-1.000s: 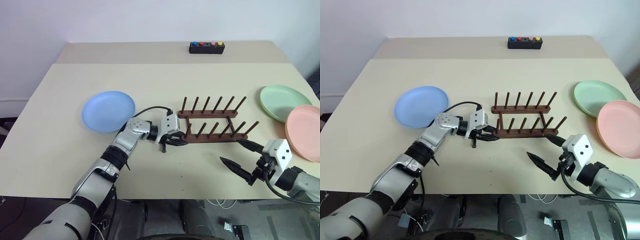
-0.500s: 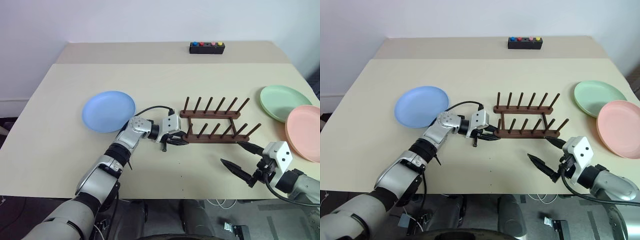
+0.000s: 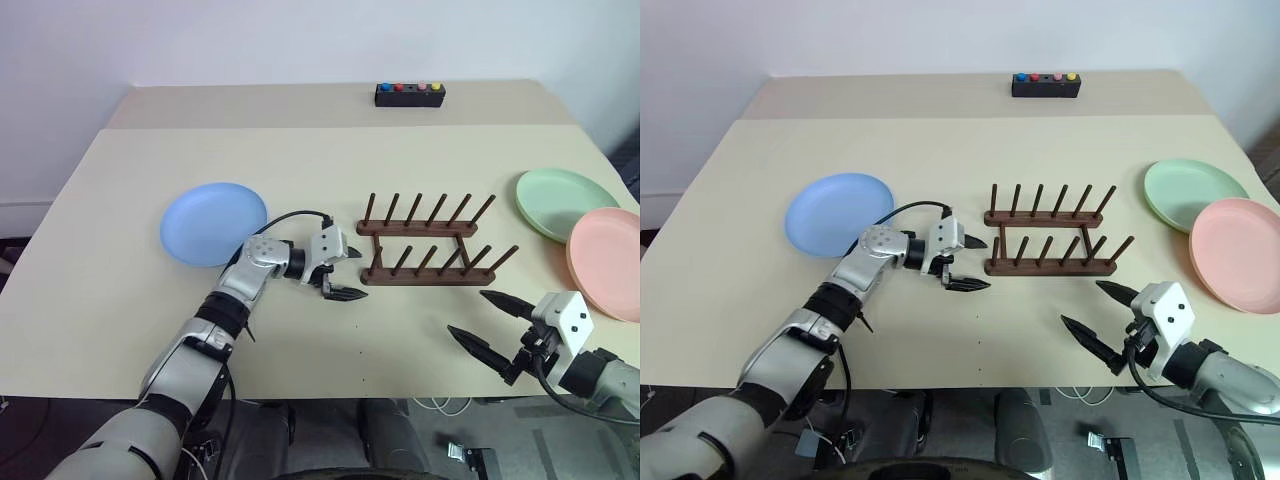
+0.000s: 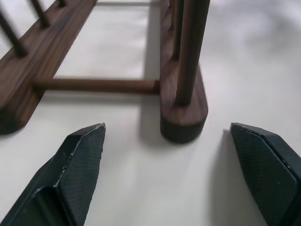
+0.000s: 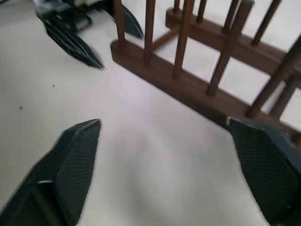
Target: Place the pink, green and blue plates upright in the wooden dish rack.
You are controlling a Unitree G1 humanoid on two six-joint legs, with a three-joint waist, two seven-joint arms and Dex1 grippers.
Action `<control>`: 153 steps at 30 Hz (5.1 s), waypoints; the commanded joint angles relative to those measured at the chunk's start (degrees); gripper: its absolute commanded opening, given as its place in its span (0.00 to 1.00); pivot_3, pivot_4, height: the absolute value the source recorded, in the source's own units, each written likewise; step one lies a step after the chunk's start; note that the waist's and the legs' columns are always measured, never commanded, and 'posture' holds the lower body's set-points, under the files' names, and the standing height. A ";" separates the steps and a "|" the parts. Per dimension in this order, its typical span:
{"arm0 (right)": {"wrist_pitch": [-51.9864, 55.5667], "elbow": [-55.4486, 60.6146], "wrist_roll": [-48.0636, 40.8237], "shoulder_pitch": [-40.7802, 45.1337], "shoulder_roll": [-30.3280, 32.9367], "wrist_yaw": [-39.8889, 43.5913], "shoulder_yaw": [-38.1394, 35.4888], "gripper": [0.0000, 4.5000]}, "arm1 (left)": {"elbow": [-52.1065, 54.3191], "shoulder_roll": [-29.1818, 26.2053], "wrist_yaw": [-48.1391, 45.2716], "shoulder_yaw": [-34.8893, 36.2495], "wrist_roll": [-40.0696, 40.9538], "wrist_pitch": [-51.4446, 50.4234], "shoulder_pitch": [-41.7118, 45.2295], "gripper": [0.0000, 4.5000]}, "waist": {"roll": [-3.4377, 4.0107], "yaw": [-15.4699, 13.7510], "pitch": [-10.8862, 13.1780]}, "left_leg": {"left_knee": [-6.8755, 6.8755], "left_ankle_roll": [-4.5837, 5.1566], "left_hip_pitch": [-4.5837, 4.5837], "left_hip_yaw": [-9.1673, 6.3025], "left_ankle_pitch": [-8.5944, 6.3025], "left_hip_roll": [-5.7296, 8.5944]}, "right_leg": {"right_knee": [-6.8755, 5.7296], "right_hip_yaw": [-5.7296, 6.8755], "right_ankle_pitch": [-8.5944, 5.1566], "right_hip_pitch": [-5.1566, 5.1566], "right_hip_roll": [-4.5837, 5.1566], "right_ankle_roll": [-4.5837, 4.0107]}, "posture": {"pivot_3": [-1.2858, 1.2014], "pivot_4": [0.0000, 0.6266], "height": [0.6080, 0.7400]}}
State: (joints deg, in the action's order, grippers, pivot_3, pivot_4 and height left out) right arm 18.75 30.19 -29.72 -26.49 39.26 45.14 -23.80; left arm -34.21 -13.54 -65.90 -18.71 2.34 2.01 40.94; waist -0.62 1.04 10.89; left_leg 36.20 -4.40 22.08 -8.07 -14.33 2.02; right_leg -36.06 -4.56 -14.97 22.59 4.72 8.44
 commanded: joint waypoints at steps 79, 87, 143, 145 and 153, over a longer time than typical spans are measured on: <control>9.60 4.30 17.00 10.41 2.63 -12.96 -8.26 0.99 | 42.67 -13.21 7.61 6.12 13.57 -20.13 -25.09 0.00 | 0.13 -0.56 -0.03 | 0.00 0.00 -0.17 0.04 0.00 0.00 | -0.02 -0.04 -0.09 -0.16 0.03 -0.23 | 0.52 0.24 1.00; 17.17 4.09 23.93 9.28 1.19 -20.60 -8.40 0.99 | 40.15 -12.72 4.41 4.76 13.58 -17.02 -20.80 0.00 | 0.13 -0.24 -0.03 | -0.01 0.00 -0.11 0.05 0.00 0.00 | 0.02 -0.03 -0.10 -0.09 0.03 -0.25 | 0.52 0.24 1.00; 4.92 -0.26 -5.24 36.09 4.48 -5.63 -6.11 0.01 | 38.40 -9.26 8.93 4.10 10.67 -11.53 -19.56 0.00 | 0.08 -0.07 0.03 | 0.00 0.01 0.09 0.03 0.00 -0.01 | 0.04 -0.02 0.02 0.07 0.02 -0.06 | 0.52 0.24 1.00; 6.78 -1.63 -9.36 38.71 4.35 -4.63 -5.49 0.01 | 39.09 -9.30 9.90 4.29 10.67 -11.73 -19.99 0.00 | 0.08 -0.15 0.04 | 0.00 0.01 0.10 0.03 0.00 0.00 | 0.04 -0.03 0.02 0.07 0.04 -0.05 | 0.52 0.24 1.00; 12.58 -8.05 -21.36 45.80 3.85 -2.38 -4.09 0.01 | 41.83 -10.13 10.50 4.49 11.59 -12.88 -22.10 0.00 | 0.09 -0.25 0.03 | 0.00 0.01 0.12 0.02 0.00 0.00 | 0.03 -0.02 0.02 0.10 0.03 -0.06 | 0.52 0.24 1.00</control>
State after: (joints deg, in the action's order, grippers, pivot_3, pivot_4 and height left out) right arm 31.09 22.67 -48.63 17.91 43.28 42.27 -27.09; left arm 5.19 -23.32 -55.14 -14.88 12.99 -10.66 18.95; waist -0.52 0.78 10.92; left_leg 36.19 -4.39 22.20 -8.05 -14.33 2.02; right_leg -36.03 -4.57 -14.95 22.69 4.74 8.38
